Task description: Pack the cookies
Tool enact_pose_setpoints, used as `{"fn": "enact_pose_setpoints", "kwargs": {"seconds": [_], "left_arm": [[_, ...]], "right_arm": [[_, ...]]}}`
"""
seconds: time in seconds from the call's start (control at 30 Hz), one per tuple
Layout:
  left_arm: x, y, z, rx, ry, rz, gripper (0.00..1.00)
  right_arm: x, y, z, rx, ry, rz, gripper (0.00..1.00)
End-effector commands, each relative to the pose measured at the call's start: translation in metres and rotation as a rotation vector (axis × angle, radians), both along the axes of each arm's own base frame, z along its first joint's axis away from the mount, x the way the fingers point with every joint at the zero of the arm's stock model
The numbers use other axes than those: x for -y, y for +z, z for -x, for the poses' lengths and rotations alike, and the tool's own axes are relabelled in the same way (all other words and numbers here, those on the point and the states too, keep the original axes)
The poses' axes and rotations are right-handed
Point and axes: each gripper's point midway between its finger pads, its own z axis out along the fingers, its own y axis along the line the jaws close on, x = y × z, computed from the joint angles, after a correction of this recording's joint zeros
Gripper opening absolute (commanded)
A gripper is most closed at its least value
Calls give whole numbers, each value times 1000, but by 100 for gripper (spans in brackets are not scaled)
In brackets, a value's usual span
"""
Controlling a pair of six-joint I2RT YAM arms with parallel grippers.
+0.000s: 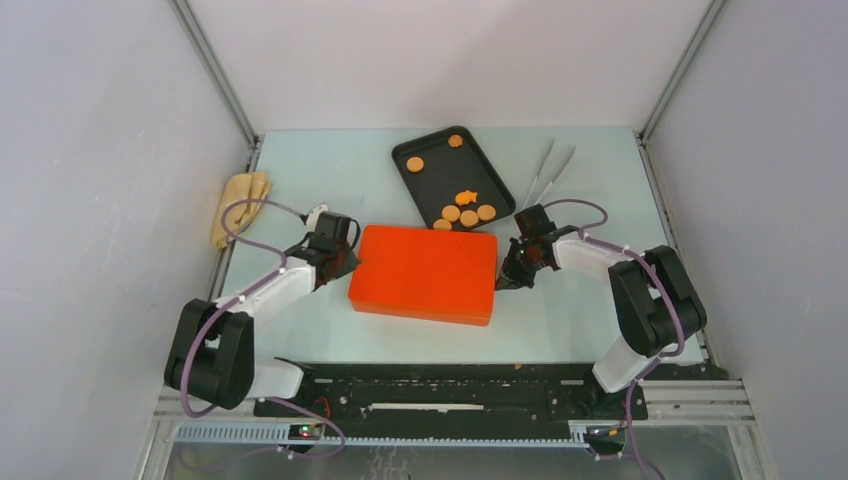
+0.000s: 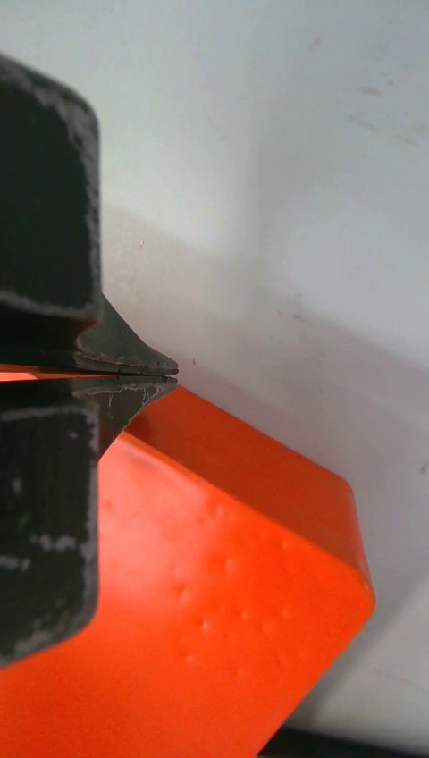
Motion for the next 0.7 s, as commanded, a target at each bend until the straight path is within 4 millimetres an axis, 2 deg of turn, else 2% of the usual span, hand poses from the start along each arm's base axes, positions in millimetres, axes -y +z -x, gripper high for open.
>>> {"fn": "enact_pose_setpoints", "kwargs": {"seconds": [0.0,0.17,0.3,0.4,0.47,0.53,0.67], "left_arm": [[61,25,6,15,-152,160,0],[59,30,9,31,-154,164,0],[60,31,10,38,-156,171,0],[60,30,10,39,-158,171,0],[60,28,9,38,-159,170,0],[62,27,8,37,-162,174,0],[65,27,5,38,-169,181,0]], "right_arm": [[-28,38,-18,86,60,-119,0],[18,49,-28,158,-96,86,0],[53,84,-31,286,-224,236,0],[53,124,-31,415,-194,291,0],[41,138,-28,459,-122,292,0],[26,140,-22,453,-41,300,0],[5,115,-1,367,68,340,0]]}}
